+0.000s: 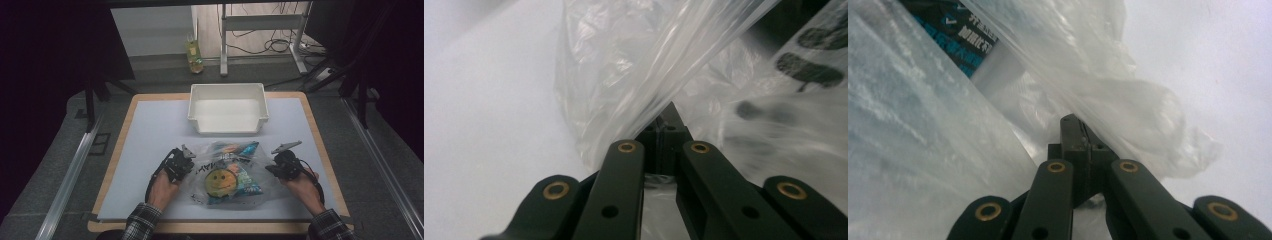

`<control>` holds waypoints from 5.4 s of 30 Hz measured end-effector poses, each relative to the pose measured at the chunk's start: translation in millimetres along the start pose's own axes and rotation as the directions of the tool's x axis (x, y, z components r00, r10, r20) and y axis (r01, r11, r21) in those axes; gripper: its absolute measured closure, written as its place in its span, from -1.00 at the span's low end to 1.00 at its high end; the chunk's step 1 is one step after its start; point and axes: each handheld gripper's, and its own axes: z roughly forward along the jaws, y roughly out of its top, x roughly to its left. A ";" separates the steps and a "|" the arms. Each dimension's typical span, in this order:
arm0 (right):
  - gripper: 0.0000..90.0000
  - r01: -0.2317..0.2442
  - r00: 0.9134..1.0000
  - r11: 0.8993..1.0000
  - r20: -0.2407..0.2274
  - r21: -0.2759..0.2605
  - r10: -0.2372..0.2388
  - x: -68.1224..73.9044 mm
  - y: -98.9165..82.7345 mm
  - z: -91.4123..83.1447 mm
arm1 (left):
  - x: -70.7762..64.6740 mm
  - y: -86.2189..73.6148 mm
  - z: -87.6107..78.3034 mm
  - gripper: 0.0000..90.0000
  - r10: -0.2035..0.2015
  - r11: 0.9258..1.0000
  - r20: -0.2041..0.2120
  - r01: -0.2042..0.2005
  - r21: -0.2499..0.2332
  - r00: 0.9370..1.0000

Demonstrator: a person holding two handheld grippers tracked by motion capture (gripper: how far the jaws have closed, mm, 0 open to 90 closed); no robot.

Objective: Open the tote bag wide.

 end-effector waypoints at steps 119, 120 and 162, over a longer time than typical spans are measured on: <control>0.98 0.063 0.987 0.994 -0.140 -0.086 -0.075 19.9 29.4 -23.2 | -1.5 46.5 -17.3 0.88 0.041 0.997 0.266 -0.021 -0.078 0.963; 0.98 0.064 0.984 0.995 -0.160 -0.080 -0.076 21.8 27.6 -22.6 | -4.8 39.2 -16.7 0.89 0.051 0.997 0.295 -0.033 -0.068 0.954; 0.98 0.158 0.940 0.984 -0.316 0.077 -0.127 81.1 -61.5 -31.3 | -50.5 -7.5 -84.7 0.90 0.123 0.978 0.349 -0.053 -0.201 0.929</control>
